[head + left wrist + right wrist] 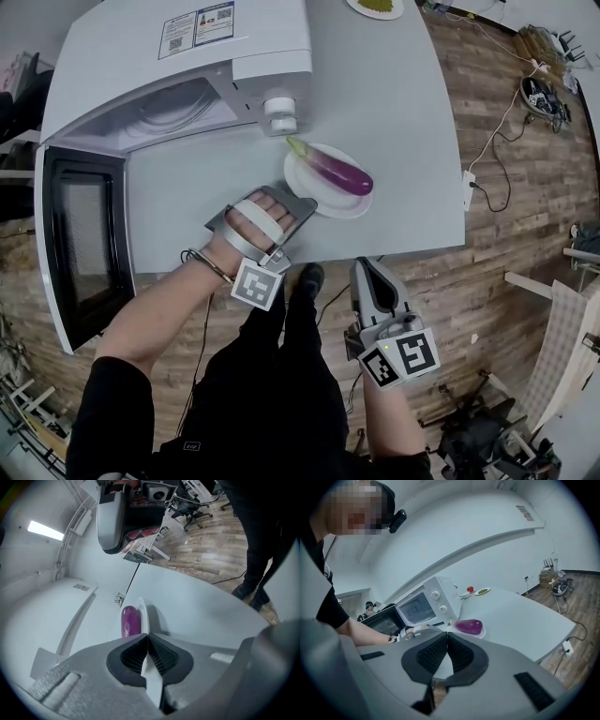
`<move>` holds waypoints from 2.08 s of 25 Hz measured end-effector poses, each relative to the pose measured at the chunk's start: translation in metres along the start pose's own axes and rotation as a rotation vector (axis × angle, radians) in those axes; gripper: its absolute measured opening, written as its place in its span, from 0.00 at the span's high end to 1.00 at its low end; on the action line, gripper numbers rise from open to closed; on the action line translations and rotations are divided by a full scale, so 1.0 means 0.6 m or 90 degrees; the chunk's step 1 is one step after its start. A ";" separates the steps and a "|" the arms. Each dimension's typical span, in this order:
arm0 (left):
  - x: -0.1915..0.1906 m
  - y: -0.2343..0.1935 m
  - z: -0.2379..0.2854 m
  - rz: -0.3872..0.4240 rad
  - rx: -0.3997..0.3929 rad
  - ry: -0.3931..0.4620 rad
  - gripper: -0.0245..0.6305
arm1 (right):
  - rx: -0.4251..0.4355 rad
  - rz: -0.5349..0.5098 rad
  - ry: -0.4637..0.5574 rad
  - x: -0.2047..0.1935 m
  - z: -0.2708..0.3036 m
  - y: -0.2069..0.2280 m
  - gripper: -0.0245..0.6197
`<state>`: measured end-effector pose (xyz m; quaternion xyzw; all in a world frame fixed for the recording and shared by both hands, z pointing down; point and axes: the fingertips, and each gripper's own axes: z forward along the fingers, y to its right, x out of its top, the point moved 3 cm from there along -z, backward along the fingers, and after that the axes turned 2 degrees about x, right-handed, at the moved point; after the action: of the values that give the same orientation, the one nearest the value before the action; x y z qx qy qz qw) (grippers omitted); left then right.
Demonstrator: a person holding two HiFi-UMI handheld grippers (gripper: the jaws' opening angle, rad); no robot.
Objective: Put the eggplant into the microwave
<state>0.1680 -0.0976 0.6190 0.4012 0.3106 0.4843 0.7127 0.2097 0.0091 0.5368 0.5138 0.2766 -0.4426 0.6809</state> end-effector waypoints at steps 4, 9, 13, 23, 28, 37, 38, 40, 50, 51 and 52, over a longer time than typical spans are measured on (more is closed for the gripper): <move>-0.004 0.001 -0.003 0.004 0.014 -0.006 0.94 | 0.001 -0.002 -0.003 -0.001 0.001 -0.001 0.94; -0.011 0.004 -0.011 0.003 0.023 -0.015 0.94 | 0.006 -0.007 -0.007 0.000 0.005 -0.004 0.94; -0.016 0.001 -0.027 -0.001 0.033 -0.020 0.94 | 0.018 -0.014 -0.012 0.004 0.011 -0.015 0.94; -0.036 -0.013 -0.080 -0.014 0.063 -0.050 0.94 | 0.060 -0.046 -0.021 0.028 0.037 -0.057 0.94; -0.050 -0.019 -0.121 -0.027 0.061 -0.079 0.94 | 0.090 -0.061 -0.015 0.053 0.056 -0.088 0.94; -0.088 -0.030 -0.185 -0.046 0.073 -0.135 0.94 | 0.139 -0.087 -0.024 0.078 0.080 -0.141 0.94; -0.093 -0.030 -0.192 -0.048 0.074 -0.142 0.94 | 0.144 -0.089 -0.025 0.079 0.083 -0.147 0.94; -0.103 -0.029 -0.206 -0.051 0.075 -0.155 0.94 | 0.152 -0.093 -0.027 0.081 0.088 -0.158 0.94; -0.165 -0.041 -0.255 -0.070 0.091 -0.223 0.94 | 0.190 -0.110 -0.043 0.081 0.118 -0.201 0.94; -0.172 -0.043 -0.258 -0.071 0.093 -0.231 0.94 | 0.194 -0.111 -0.046 0.080 0.121 -0.203 0.94; -0.179 -0.045 -0.260 -0.073 0.095 -0.237 0.94 | 0.198 -0.112 -0.049 0.077 0.125 -0.206 0.94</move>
<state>0.0137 -0.1619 0.5254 0.5174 0.2306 0.3360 0.7525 0.1152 -0.0867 0.4659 0.5691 0.2225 -0.5574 0.5620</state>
